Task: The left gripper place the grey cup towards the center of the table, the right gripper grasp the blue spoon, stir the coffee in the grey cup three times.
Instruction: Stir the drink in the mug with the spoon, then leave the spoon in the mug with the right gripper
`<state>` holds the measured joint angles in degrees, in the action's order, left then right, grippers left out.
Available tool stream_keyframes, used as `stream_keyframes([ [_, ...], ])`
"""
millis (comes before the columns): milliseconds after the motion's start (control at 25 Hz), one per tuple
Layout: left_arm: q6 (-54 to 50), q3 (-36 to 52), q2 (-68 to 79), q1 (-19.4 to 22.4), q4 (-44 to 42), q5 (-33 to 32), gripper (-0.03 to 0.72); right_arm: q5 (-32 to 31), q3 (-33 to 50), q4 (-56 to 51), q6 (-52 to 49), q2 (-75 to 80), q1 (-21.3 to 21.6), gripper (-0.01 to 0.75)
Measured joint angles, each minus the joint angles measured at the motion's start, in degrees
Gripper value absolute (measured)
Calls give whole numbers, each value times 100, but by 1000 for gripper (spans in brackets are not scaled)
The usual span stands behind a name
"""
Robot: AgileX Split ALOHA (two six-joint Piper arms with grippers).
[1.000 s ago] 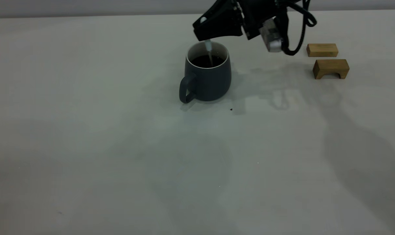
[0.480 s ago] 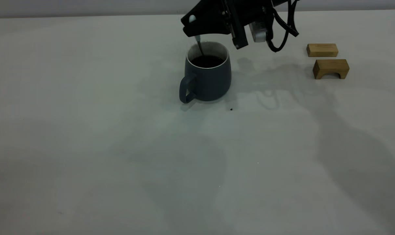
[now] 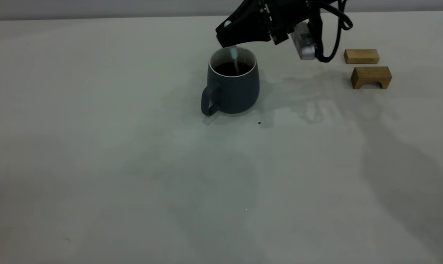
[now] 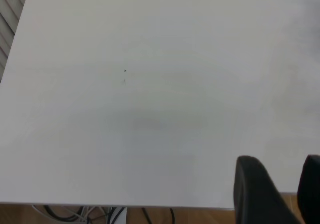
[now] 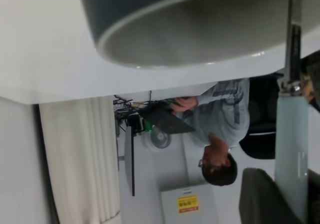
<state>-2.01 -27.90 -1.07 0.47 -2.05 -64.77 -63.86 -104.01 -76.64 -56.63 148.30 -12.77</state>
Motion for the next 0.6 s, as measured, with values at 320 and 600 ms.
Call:
stream_keyframes([
  [320,0,0,0,0,0,0,287,545,0,-403,1935,0,-212,129],
  [600,0,0,0,0,0,0,287,679,0,-270,2549,0,-177,126],
])
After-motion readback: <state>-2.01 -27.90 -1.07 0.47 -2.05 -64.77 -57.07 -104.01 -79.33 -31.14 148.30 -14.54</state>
